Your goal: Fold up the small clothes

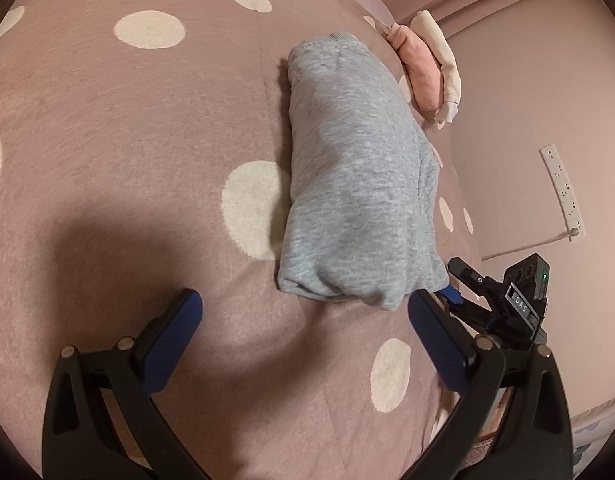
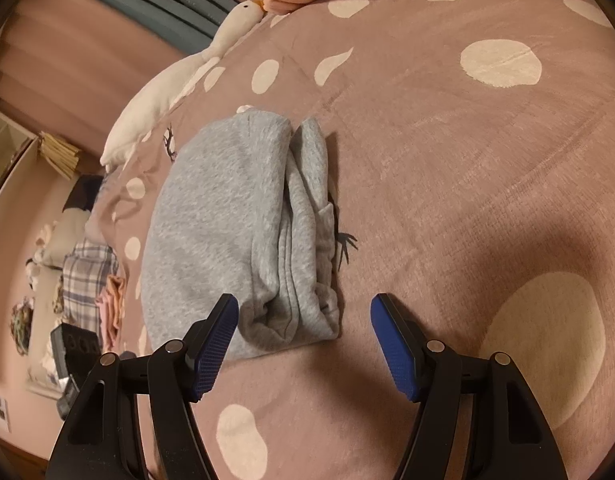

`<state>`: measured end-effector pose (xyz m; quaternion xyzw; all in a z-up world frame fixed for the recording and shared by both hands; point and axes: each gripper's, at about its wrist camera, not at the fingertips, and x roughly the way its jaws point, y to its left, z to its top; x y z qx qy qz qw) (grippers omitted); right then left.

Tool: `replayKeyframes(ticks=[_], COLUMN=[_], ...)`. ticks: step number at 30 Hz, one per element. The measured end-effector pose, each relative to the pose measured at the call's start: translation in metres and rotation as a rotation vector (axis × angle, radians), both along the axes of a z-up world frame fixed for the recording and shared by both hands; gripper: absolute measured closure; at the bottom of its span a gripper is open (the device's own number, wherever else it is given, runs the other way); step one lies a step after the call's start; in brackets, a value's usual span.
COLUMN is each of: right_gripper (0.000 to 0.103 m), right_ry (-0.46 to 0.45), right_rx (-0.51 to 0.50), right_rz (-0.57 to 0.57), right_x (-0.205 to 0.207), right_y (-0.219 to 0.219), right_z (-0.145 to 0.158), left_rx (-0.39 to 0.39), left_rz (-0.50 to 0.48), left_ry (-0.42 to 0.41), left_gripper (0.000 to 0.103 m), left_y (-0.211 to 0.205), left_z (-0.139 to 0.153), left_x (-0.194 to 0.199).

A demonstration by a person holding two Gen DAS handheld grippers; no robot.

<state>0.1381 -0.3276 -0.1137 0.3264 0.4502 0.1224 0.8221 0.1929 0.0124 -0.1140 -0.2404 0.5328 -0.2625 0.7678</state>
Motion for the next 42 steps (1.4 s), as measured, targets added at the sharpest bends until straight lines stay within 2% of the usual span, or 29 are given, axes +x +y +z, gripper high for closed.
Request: replayKeyframes(ticks=[17, 32, 35, 38, 42], right_gripper=[0.034, 0.032, 0.032, 0.032, 0.032], right_ry=[0.004, -0.007, -0.012, -0.023, -0.036], right_rx=[-0.003, 0.025, 0.018, 0.032, 0.074], right_rz=[0.019, 0.066, 0.064, 0.057, 0.044], right_x=[0.022, 0.052, 0.061, 0.067, 0.073], right_y=[0.001, 0.015, 0.020, 0.020, 0.017], right_z=[-0.002, -0.005, -0.006, -0.008, -0.012], left_rx=[-0.026, -0.078, -0.061, -0.044, -0.059], left_rz=[-0.040, -0.065, -0.081, -0.082, -0.062], left_ry=[0.035, 0.058, 0.056, 0.047, 0.056], left_gripper=[0.000, 0.000, 0.000, 0.000, 0.000], left_y=[-0.026, -0.057, -0.068, -0.073, -0.073], left_z=[-0.002, -0.007, -0.007, -0.008, -0.010], left_x=[0.038, 0.076, 0.082, 0.086, 0.094])
